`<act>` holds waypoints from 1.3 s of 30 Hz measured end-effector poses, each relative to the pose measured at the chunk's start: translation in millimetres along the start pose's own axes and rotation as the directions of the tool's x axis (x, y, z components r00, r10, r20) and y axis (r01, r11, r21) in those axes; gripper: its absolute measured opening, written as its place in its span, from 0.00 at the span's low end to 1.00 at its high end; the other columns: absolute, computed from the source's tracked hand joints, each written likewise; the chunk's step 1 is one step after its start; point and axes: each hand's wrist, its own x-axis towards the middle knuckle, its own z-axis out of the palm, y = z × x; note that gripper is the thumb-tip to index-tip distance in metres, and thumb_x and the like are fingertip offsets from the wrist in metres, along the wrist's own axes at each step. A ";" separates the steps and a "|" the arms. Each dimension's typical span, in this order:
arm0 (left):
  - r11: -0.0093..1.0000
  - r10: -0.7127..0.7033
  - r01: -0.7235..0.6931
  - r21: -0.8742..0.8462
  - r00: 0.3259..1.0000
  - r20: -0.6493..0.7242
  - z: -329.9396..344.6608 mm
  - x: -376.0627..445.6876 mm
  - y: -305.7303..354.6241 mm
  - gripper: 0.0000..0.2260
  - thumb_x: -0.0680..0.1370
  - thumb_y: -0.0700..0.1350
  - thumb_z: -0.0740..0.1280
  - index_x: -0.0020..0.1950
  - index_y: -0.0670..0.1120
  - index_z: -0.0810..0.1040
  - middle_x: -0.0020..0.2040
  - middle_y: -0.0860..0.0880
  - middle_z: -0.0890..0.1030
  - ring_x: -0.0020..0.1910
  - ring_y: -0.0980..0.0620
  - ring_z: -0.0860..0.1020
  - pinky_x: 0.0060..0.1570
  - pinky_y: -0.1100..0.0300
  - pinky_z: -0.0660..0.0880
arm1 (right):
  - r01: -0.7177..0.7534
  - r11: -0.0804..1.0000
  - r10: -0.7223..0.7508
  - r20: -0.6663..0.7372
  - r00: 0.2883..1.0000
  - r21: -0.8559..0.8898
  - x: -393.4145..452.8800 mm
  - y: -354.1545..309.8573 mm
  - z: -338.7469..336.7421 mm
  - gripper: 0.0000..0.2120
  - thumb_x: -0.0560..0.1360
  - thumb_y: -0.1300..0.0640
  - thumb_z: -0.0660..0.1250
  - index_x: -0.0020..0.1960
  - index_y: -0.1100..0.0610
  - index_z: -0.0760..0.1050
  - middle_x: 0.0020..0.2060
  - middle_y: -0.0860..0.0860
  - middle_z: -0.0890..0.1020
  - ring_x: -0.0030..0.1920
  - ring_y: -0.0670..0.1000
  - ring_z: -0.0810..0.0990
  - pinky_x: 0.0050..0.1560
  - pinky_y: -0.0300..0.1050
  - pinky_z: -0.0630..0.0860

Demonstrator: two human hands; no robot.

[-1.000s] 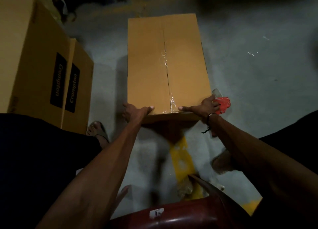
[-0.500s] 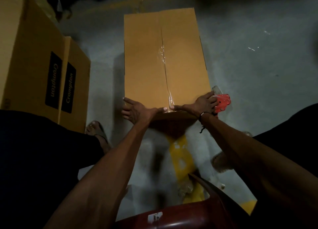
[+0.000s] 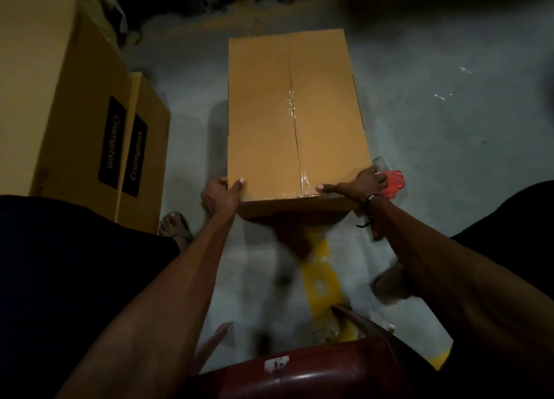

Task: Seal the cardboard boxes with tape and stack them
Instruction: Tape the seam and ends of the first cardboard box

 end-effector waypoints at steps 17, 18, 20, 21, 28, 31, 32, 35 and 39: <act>0.988 -0.120 0.132 -0.076 0.982 0.143 -5.8 16.9 -10.4 0.29 0.60 0.51 0.87 0.58 0.48 0.84 0.56 0.49 0.86 0.53 0.50 0.83 0.56 0.54 0.81 | 0.097 0.995 -0.096 -0.063 0.993 0.018 22.6 27.7 -0.5 0.70 0.35 0.15 0.69 0.64 0.61 0.69 0.58 0.61 0.77 0.56 0.61 0.78 0.53 0.57 0.81; 0.987 -0.104 0.123 -0.102 0.979 0.175 -8.7 20.5 -14.6 0.28 0.62 0.49 0.86 0.59 0.47 0.85 0.56 0.49 0.87 0.52 0.51 0.84 0.57 0.54 0.82 | 0.119 0.992 -0.117 -0.061 0.991 0.036 19.4 29.2 -4.0 0.66 0.38 0.16 0.71 0.63 0.60 0.70 0.57 0.59 0.79 0.56 0.59 0.79 0.52 0.55 0.80; 0.983 -0.056 0.094 -0.155 0.971 0.232 -14.6 26.3 -23.4 0.24 0.67 0.45 0.84 0.62 0.45 0.85 0.57 0.47 0.86 0.52 0.52 0.84 0.59 0.53 0.82 | 0.141 0.985 -0.135 -0.063 0.989 0.104 13.7 31.0 -10.3 0.56 0.49 0.25 0.79 0.65 0.59 0.72 0.59 0.57 0.80 0.58 0.59 0.78 0.54 0.53 0.79; 0.979 -0.043 0.090 -0.182 0.968 0.248 -16.9 26.3 -25.2 0.23 0.70 0.44 0.82 0.63 0.44 0.84 0.58 0.46 0.86 0.54 0.51 0.84 0.61 0.52 0.81 | 0.149 0.978 -0.142 -0.061 0.988 0.146 12.6 32.6 -13.5 0.52 0.52 0.29 0.81 0.65 0.58 0.73 0.60 0.57 0.80 0.59 0.58 0.79 0.55 0.53 0.79; 0.985 0.033 0.001 -0.170 0.981 0.193 -9.3 6.3 -27.4 0.39 0.62 0.52 0.87 0.69 0.42 0.80 0.62 0.45 0.84 0.58 0.49 0.84 0.61 0.56 0.79 | 0.201 0.922 -0.196 -0.048 0.979 0.331 13.3 50.5 -20.7 0.44 0.55 0.37 0.85 0.66 0.53 0.79 0.60 0.53 0.84 0.58 0.54 0.83 0.60 0.55 0.81; 0.972 0.001 0.056 -0.230 0.970 0.241 -9.1 13.2 -32.1 0.39 0.62 0.47 0.86 0.71 0.41 0.78 0.65 0.41 0.82 0.60 0.48 0.83 0.64 0.49 0.79 | 0.240 0.895 -0.242 -0.044 0.969 0.377 19.9 65.0 -17.5 0.39 0.57 0.38 0.85 0.64 0.52 0.81 0.55 0.50 0.86 0.55 0.50 0.85 0.58 0.54 0.82; 0.963 -0.015 0.086 -0.256 0.963 0.270 -9.0 16.5 -34.6 0.38 0.64 0.44 0.86 0.71 0.41 0.78 0.66 0.41 0.82 0.60 0.48 0.83 0.64 0.49 0.79 | 0.249 0.886 -0.258 -0.031 0.966 0.391 23.7 68.5 -17.0 0.38 0.58 0.40 0.85 0.64 0.53 0.81 0.56 0.50 0.86 0.55 0.50 0.85 0.58 0.54 0.82; 0.949 -0.014 0.115 -0.295 0.947 0.322 -13.1 20.0 -36.9 0.33 0.68 0.38 0.83 0.72 0.40 0.77 0.65 0.42 0.81 0.61 0.48 0.82 0.64 0.54 0.78 | 0.241 0.861 -0.286 0.033 0.958 0.448 28.0 71.1 -21.7 0.35 0.62 0.50 0.85 0.66 0.56 0.80 0.57 0.52 0.86 0.57 0.50 0.85 0.60 0.56 0.82; 0.932 -0.001 0.139 -0.336 0.924 0.382 -17.4 23.1 -41.2 0.31 0.71 0.36 0.80 0.73 0.40 0.76 0.66 0.40 0.81 0.62 0.47 0.82 0.66 0.51 0.77 | 0.215 0.849 -0.287 0.080 0.954 0.483 26.8 68.8 -26.1 0.34 0.65 0.58 0.84 0.69 0.57 0.78 0.59 0.52 0.85 0.56 0.48 0.84 0.61 0.54 0.81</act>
